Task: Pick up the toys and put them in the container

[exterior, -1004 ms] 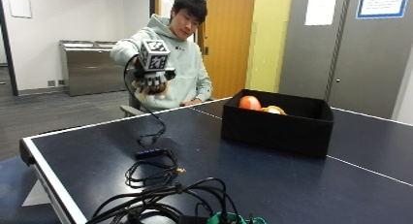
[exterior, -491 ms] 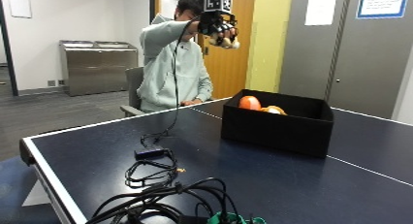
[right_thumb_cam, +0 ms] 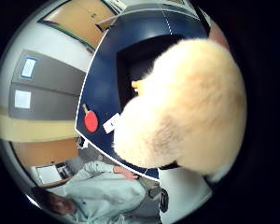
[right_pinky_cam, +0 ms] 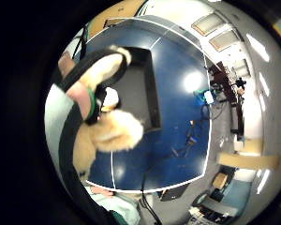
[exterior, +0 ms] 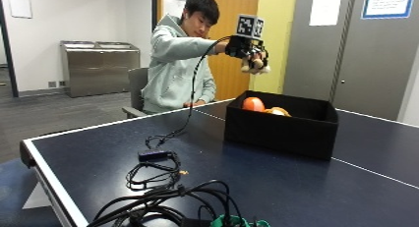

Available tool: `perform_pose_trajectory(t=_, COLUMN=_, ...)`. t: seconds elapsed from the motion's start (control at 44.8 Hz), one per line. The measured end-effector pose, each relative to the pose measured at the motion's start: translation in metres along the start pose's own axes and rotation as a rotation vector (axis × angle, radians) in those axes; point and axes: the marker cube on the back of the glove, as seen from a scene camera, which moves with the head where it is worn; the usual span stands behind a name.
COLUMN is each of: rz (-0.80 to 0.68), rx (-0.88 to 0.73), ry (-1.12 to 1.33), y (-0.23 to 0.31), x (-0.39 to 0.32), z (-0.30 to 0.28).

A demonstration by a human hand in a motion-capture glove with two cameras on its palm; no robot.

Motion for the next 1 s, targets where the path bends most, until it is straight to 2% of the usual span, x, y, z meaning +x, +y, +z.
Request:
perform_pose_trajectory(t=0.067, rz=0.154, rx=-0.181, ry=0.021, y=-0.006, x=0.005, z=0.017)
perform_pose_trajectory(t=0.112, rz=0.18, rx=-0.279, ry=0.025, y=-0.006, x=0.005, z=0.025)
perform_pose_trajectory(t=0.156, rz=0.183, rx=-0.306, ry=0.032, y=-0.004, x=0.004, z=0.029)
perform_pose_trajectory(t=0.535, rz=0.111, rx=-0.12, ry=0.014, y=0.035, x=0.02, z=-0.01)
perform_pose_trajectory(t=0.825, rz=0.072, rx=0.119, ry=-0.029, y=0.104, x=0.032, z=-0.027)
perform_pose_trajectory(t=0.914, rz=0.065, rx=0.235, ry=0.046, y=0.13, x=0.058, z=-0.013)
perform_pose_trajectory(t=1.004, rz=0.08, rx=0.327, ry=0.167, y=0.134, x=0.105, z=0.006)
